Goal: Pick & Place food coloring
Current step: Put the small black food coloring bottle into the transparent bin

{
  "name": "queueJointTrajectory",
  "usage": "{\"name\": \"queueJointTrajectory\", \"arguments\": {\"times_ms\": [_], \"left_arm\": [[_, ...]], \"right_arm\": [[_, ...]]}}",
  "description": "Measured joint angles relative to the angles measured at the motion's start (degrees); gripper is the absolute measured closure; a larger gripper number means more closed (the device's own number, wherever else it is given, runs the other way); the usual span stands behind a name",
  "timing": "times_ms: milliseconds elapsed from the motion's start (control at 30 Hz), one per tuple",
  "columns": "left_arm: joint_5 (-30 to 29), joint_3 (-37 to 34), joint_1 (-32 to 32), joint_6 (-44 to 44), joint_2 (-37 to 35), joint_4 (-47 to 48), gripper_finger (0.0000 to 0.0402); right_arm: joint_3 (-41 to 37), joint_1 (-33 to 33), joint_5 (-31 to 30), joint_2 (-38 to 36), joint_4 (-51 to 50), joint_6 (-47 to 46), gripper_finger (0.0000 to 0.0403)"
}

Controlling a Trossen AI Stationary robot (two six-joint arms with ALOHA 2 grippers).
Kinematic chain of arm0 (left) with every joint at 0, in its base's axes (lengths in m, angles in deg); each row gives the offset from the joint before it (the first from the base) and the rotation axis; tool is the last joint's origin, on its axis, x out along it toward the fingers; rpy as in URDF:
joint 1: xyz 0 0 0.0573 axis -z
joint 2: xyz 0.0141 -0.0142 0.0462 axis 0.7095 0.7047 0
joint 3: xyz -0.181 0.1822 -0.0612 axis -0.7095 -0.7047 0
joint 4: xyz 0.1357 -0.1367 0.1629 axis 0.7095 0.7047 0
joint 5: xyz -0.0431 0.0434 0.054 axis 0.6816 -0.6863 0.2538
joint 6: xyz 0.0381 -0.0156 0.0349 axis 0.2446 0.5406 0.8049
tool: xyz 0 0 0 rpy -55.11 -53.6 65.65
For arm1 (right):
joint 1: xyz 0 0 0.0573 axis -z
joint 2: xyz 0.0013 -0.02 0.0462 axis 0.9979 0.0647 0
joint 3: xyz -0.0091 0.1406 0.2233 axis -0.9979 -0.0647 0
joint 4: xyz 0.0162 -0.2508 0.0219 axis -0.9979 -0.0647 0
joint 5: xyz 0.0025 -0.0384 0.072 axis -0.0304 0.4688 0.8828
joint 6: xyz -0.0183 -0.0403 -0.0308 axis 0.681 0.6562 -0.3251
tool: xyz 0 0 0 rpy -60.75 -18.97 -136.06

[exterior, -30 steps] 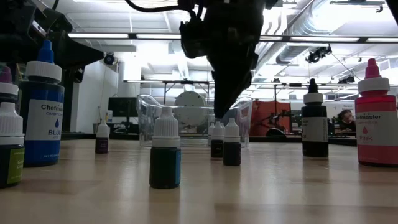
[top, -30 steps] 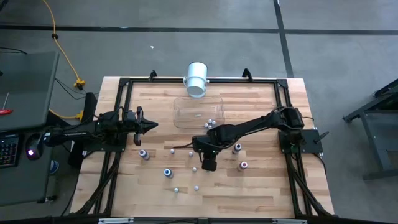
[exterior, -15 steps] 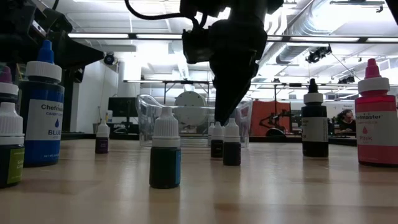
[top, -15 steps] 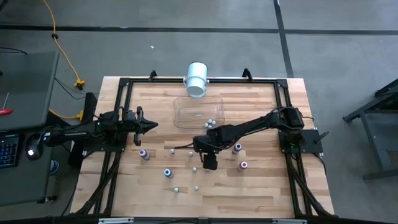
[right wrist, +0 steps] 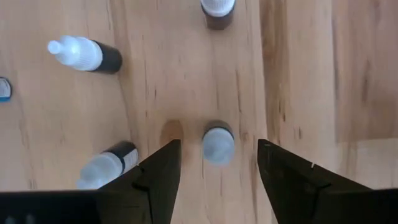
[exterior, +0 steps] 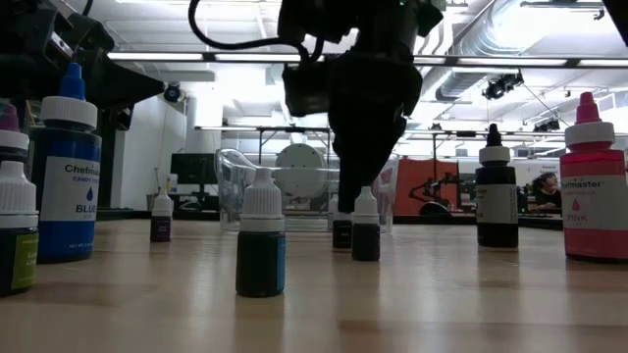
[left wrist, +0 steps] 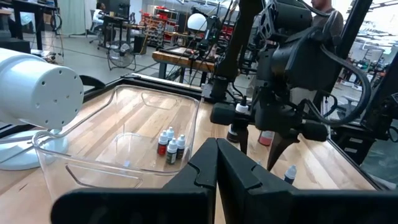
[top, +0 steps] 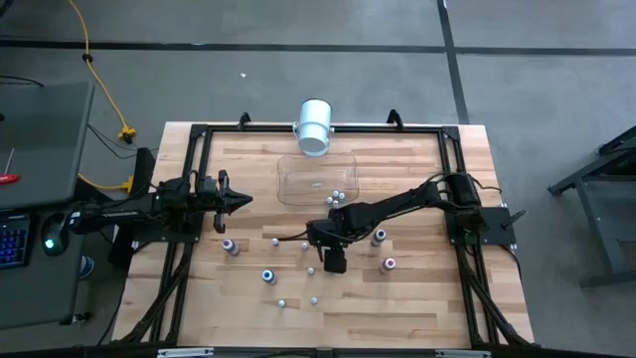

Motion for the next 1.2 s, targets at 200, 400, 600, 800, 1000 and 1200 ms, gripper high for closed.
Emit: {"name": "queueJointTrajectory", "arguments": {"times_ms": [200,400,600,800,1000,1200], "left_arm": [[0.0,0.0,0.0,0.0,0.0,0.0,0.0401],[0.0,0.0,0.0,0.0,0.0,0.0,0.0401],[0.0,0.0,0.0,0.0,0.0,0.0,0.0401],[0.0,0.0,0.0,0.0,0.0,0.0,0.0401],[0.0,0.0,0.0,0.0,0.0,0.0,0.0401],[0.0,0.0,0.0,0.0,0.0,0.0,0.0401]], "right_arm": [[0.0,0.0,-1.1,0.0,0.0,-0.1,0.0207],[0.0,0.0,-0.9,0.0,-0.2,-0.2,0.0238],[0.0,0.0,-0.6,0.0,-0.2,-0.1,0.0271],[0.0,0.0,-0.6,0.0,-0.2,-0.1,0.0294],[0.0,0.0,-0.5,0.0,-0.2,-0.2,0.0325],[0.0,0.0,-0.5,-0.1,-0.2,-0.2,0.0362]]}}
